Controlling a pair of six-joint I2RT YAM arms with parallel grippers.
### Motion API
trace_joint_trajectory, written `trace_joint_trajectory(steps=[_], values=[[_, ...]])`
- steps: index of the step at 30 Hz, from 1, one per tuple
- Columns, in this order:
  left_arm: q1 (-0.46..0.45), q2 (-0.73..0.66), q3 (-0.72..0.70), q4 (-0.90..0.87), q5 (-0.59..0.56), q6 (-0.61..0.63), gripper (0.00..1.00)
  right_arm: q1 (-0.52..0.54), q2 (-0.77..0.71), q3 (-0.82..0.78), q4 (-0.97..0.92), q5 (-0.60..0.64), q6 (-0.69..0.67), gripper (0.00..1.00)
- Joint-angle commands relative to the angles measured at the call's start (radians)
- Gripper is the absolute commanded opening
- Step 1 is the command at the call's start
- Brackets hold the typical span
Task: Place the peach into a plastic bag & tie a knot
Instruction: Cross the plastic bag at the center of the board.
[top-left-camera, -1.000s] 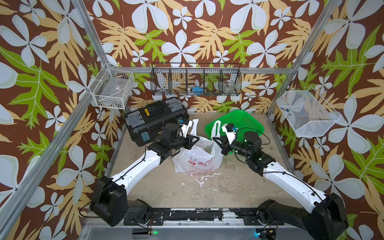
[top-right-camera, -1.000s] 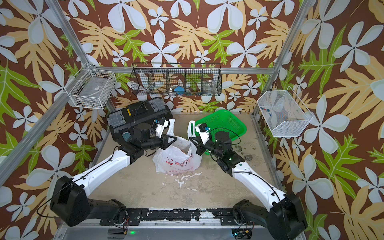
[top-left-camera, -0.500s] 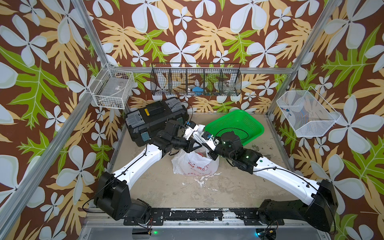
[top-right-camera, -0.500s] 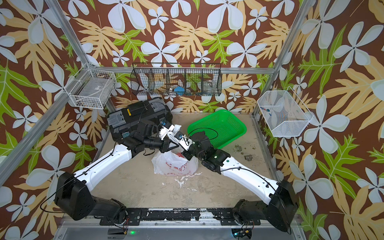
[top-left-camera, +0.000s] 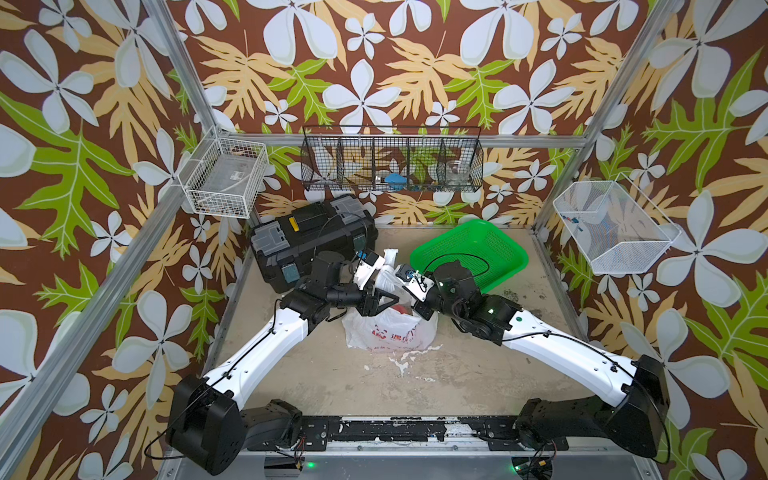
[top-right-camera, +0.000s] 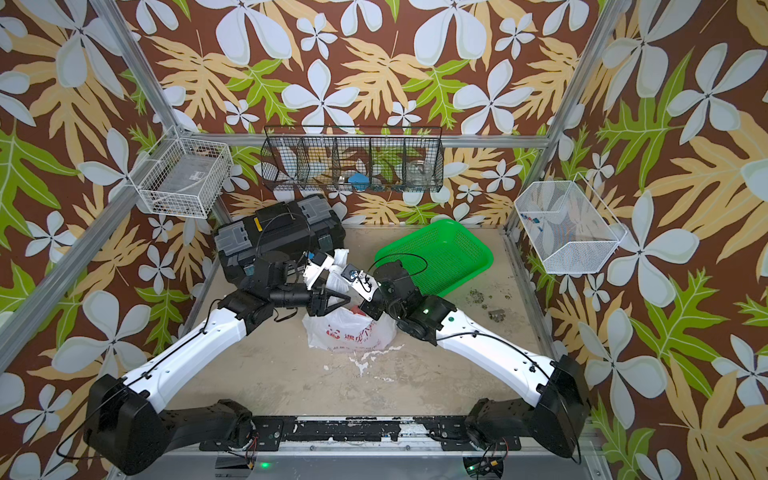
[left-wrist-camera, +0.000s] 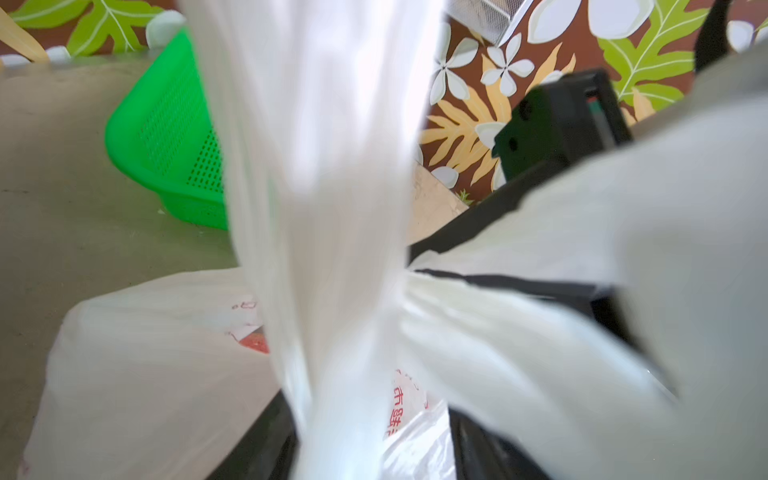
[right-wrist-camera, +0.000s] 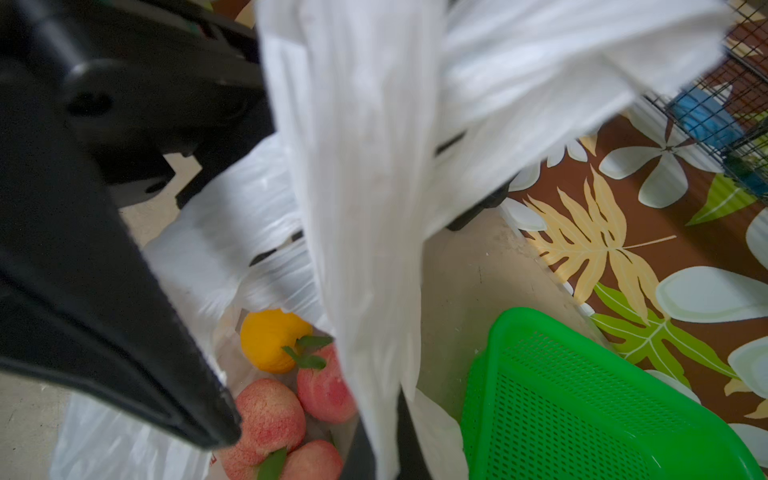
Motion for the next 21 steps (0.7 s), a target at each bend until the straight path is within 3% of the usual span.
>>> trace_joint_trajectory(steps=[1, 9, 21], values=[[0.003, 0.001, 0.016, 0.088, 0.041, -0.030, 0.65, 0.012, 0.013, 0.022, -0.024, 0.009, -0.010, 0.00], [0.003, 0.048, 0.051, 0.077, 0.090, -0.054, 0.72, 0.045, 0.027, 0.049, -0.045, 0.045, -0.031, 0.00], [0.003, 0.110, 0.085, 0.061, 0.122, -0.102, 0.65, 0.052, 0.041, 0.050, -0.048, 0.059, -0.032, 0.00]])
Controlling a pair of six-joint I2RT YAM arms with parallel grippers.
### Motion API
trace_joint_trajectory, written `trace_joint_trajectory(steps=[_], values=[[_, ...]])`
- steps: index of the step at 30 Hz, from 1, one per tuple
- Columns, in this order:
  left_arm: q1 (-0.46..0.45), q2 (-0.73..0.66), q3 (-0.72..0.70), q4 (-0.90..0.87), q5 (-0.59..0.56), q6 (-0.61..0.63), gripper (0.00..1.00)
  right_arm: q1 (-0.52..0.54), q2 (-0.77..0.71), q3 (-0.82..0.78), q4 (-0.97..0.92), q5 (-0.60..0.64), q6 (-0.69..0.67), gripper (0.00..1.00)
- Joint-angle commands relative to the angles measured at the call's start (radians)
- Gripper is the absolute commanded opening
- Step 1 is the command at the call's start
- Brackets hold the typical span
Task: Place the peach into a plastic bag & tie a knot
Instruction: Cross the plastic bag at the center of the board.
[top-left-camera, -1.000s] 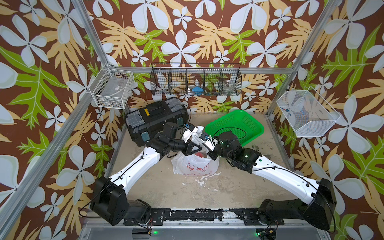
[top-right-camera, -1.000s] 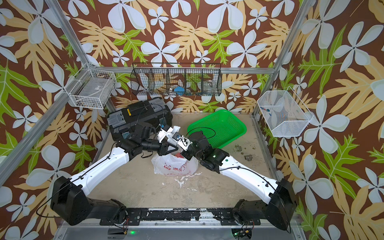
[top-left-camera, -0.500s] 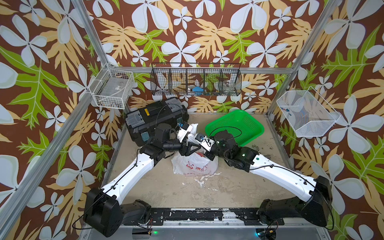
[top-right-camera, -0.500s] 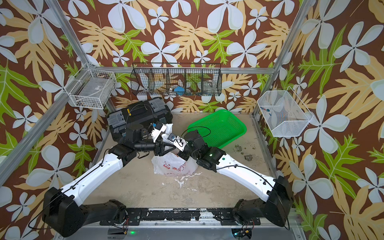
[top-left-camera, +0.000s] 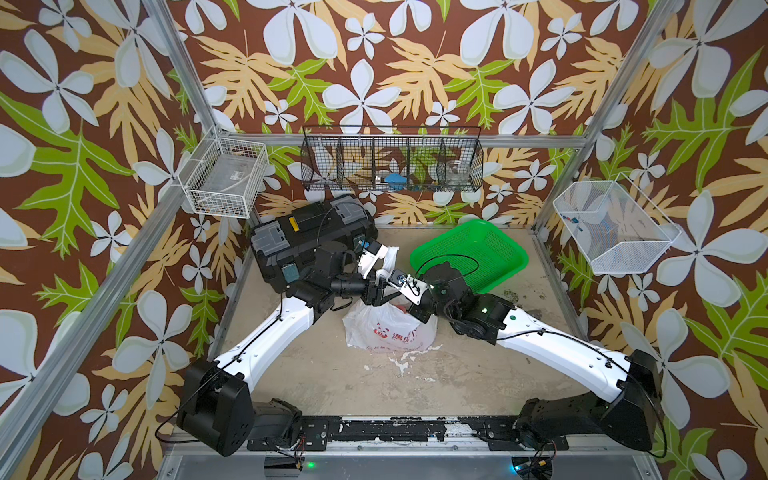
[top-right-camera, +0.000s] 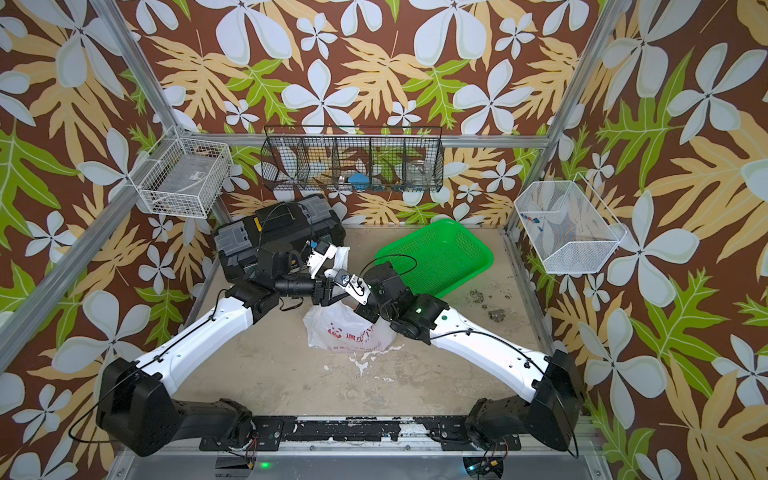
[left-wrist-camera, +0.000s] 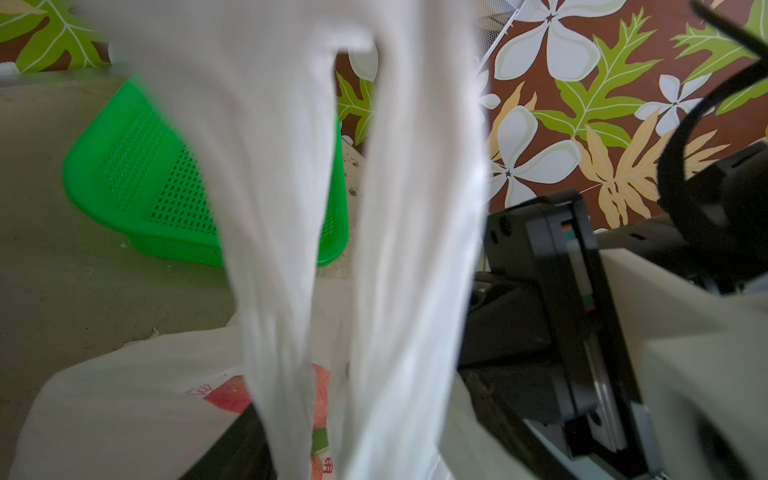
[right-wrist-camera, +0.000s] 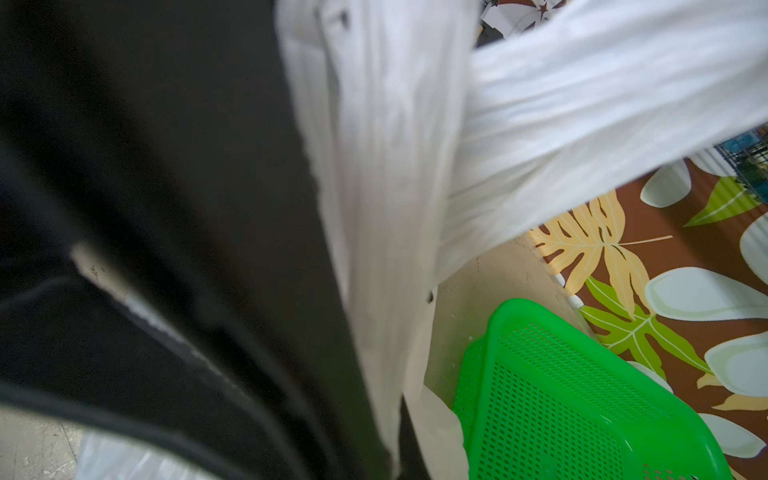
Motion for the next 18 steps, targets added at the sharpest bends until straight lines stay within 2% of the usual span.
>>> trace_joint_trajectory(steps=[1, 3, 9, 12, 15, 18], values=[[-0.001, 0.009, 0.001, 0.013, 0.035, -0.019, 0.64, 0.005, 0.005, 0.006, 0.034, -0.022, -0.006, 0.00], [-0.001, 0.016, -0.002, 0.013, 0.039, -0.013, 0.59, 0.007, 0.005, 0.014, 0.038, -0.038, -0.001, 0.00], [-0.001, 0.042, 0.010, 0.037, 0.089, -0.028, 0.24, 0.009, 0.005, 0.009, 0.041, -0.060, 0.020, 0.00], [-0.001, 0.028, -0.011, 0.068, 0.083, -0.022, 0.17, 0.008, -0.005, -0.004, 0.047, -0.061, 0.036, 0.02], [-0.001, 0.003, -0.038, 0.108, 0.087, 0.001, 0.13, -0.007, -0.020, -0.005, 0.038, -0.086, 0.068, 0.12], [-0.001, -0.024, -0.073, 0.155, 0.089, 0.020, 0.12, -0.049, -0.064, -0.004, 0.016, -0.190, 0.143, 0.37]])
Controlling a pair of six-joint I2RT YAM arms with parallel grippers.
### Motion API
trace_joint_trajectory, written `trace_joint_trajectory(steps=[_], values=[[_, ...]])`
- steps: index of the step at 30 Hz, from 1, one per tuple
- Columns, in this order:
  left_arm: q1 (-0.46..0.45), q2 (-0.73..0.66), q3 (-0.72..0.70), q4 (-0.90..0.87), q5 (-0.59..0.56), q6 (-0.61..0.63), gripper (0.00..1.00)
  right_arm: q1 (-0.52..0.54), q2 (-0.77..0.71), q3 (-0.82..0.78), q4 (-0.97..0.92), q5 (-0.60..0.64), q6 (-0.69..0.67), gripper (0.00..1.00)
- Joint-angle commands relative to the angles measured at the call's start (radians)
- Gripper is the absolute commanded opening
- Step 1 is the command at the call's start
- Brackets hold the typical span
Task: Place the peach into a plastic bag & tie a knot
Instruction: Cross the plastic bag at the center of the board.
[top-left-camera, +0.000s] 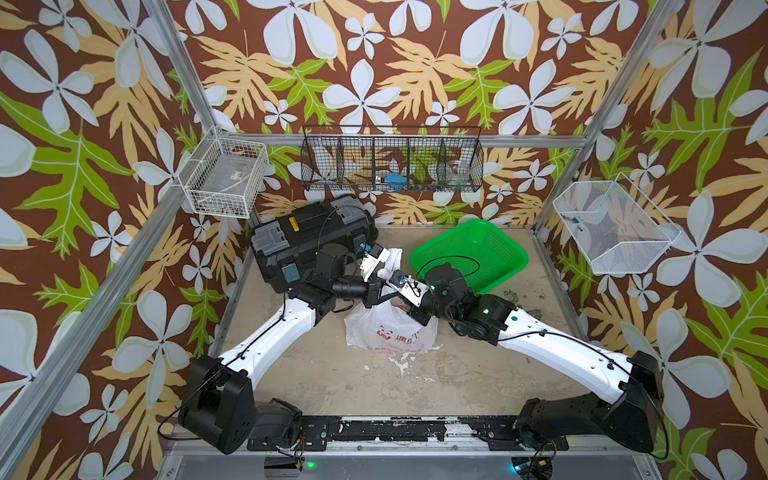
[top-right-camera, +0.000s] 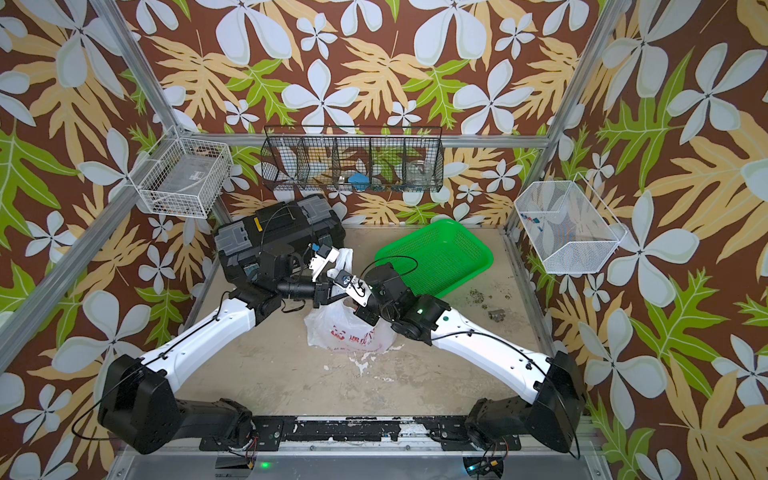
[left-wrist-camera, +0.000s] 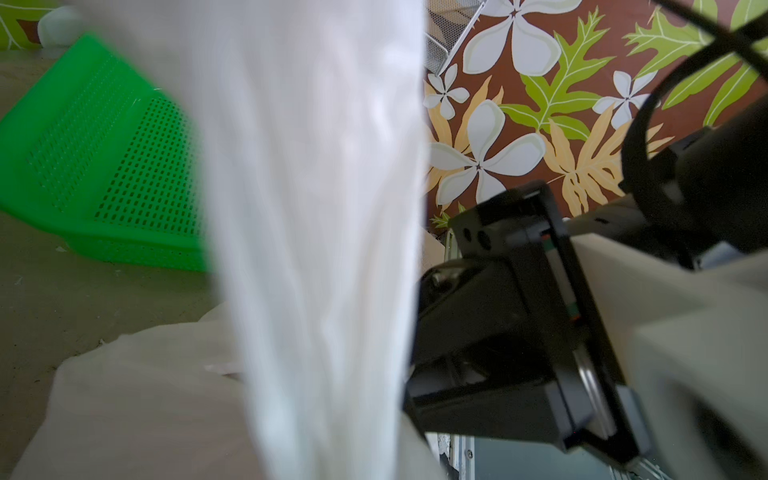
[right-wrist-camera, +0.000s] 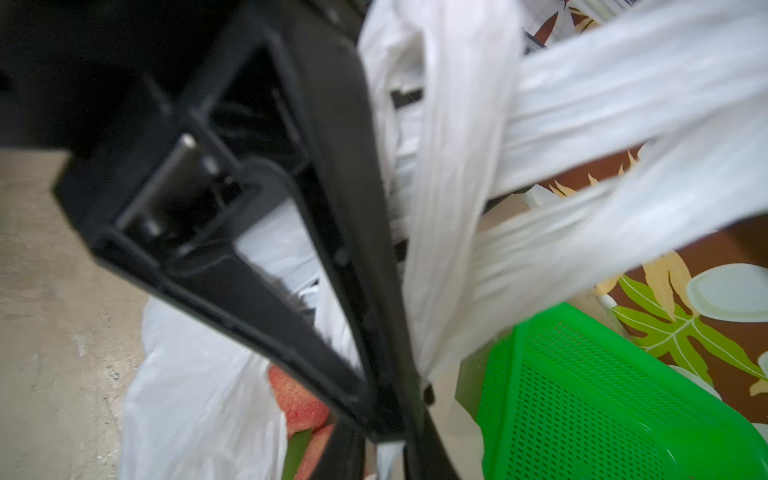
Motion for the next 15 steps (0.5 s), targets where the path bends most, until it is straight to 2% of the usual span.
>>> trace_joint_trajectory(steps=[1, 4, 6, 10, 15], values=[[-0.001, -0.020, -0.024, 0.068, 0.008, 0.042, 0.12, -0.044, -0.052, 0.003, 0.022, -0.135, 0.110, 0.44], [-0.001, -0.020, -0.027, 0.050, 0.010, 0.074, 0.12, -0.104, -0.115, -0.001, 0.013, -0.228, 0.233, 0.58], [-0.001, -0.023, -0.028, 0.040, 0.020, 0.090, 0.13, -0.135, -0.118, 0.043, -0.013, -0.220, 0.365, 0.65], [-0.004, -0.029, -0.026, 0.040, 0.034, 0.101, 0.14, -0.160, -0.023, 0.244, -0.134, -0.260, 0.626, 0.65], [-0.007, -0.034, -0.026, 0.040, 0.034, 0.097, 0.15, -0.158, 0.065, 0.345, -0.156, -0.333, 0.742, 0.70]])
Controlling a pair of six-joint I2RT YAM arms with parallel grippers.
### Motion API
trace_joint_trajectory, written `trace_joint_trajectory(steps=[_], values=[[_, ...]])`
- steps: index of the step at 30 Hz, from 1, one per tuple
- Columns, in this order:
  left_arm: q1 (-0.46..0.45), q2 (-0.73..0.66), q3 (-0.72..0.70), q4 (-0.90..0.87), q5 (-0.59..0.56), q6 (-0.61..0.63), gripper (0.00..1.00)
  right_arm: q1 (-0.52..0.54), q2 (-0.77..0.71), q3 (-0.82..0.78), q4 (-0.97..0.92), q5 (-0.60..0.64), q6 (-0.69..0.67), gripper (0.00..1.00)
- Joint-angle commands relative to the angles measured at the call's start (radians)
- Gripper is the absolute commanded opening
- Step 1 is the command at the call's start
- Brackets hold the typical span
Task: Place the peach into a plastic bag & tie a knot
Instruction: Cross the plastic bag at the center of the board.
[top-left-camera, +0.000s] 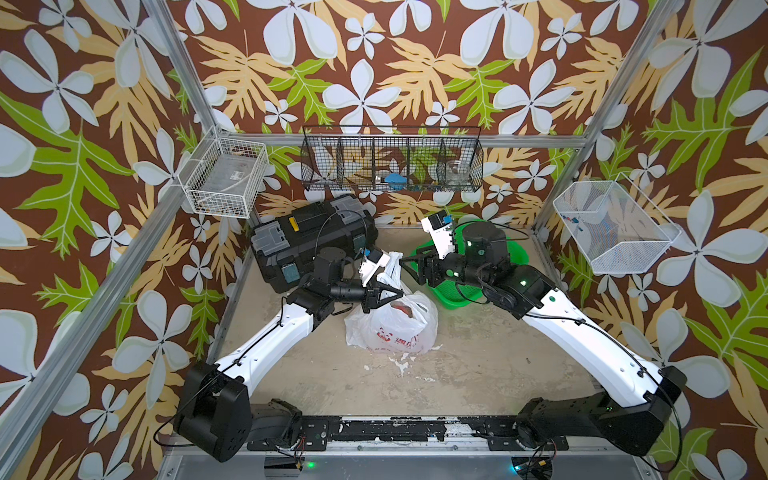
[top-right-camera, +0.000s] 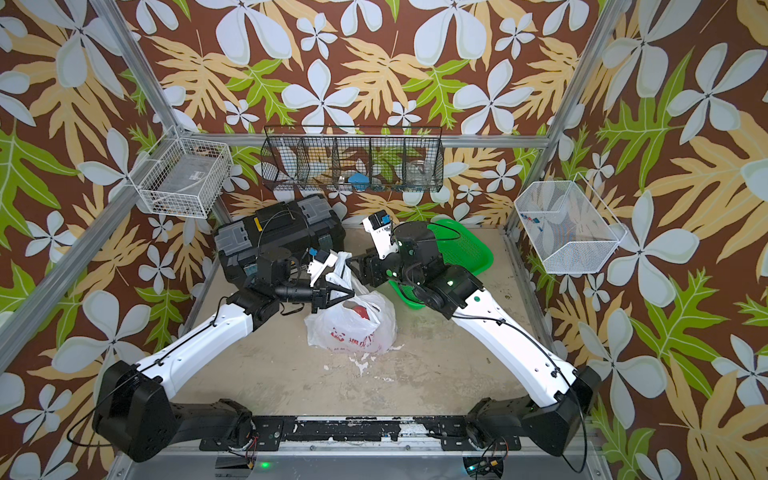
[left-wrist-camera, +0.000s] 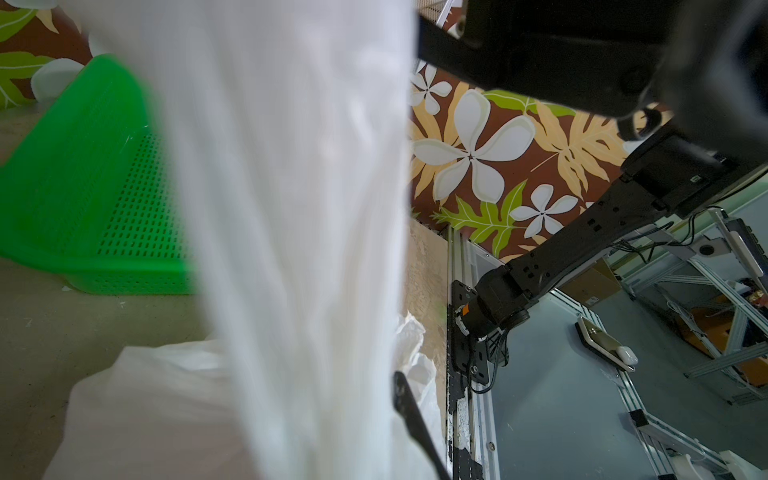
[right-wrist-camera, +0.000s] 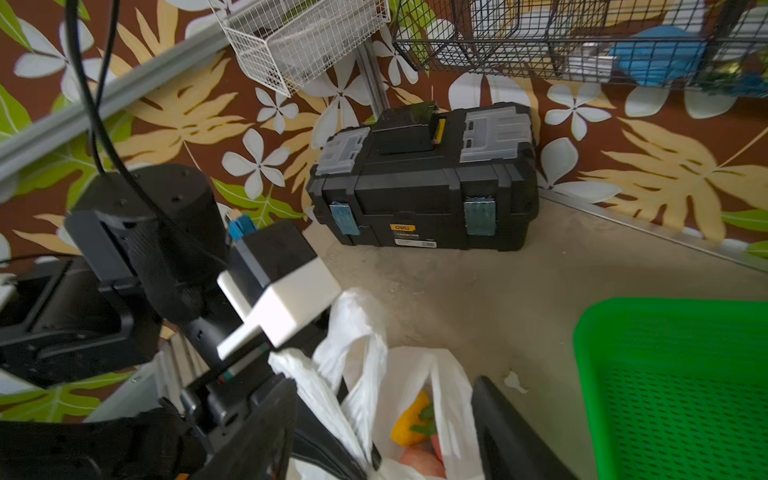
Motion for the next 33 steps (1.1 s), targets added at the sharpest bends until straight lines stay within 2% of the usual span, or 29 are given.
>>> trace_joint_trajectory(steps=[1, 4, 11, 15, 20, 23, 28, 33], values=[[-0.002, -0.011, -0.001, 0.007, 0.015, 0.015, 0.15, 0.001, 0.036, 0.031, -0.054, -0.069, 0.145, 0.71], [-0.007, -0.015, -0.004, 0.007, 0.016, 0.015, 0.15, 0.000, 0.066, 0.055, -0.055, -0.064, 0.145, 0.69], [-0.017, -0.003, 0.004, -0.010, 0.004, 0.024, 0.15, 0.002, 0.122, 0.106, -0.039, -0.112, 0.166, 0.59], [-0.017, 0.003, 0.018, -0.031, -0.018, 0.026, 0.16, 0.002, 0.140, 0.105, -0.052, -0.115, 0.163, 0.45], [-0.017, 0.008, 0.017, -0.041, -0.031, 0.014, 0.17, -0.015, 0.109, 0.057, -0.024, -0.103, 0.160, 0.12], [-0.016, 0.004, 0.010, -0.045, -0.034, 0.008, 0.18, -0.048, 0.059, -0.018, 0.007, -0.110, 0.156, 0.00], [-0.016, 0.015, 0.015, -0.051, -0.029, 0.004, 0.19, -0.077, -0.040, -0.152, 0.099, -0.178, 0.161, 0.00], [-0.016, 0.030, 0.032, -0.033, -0.002, -0.024, 0.11, -0.077, -0.108, -0.241, 0.165, -0.223, 0.181, 0.00]])
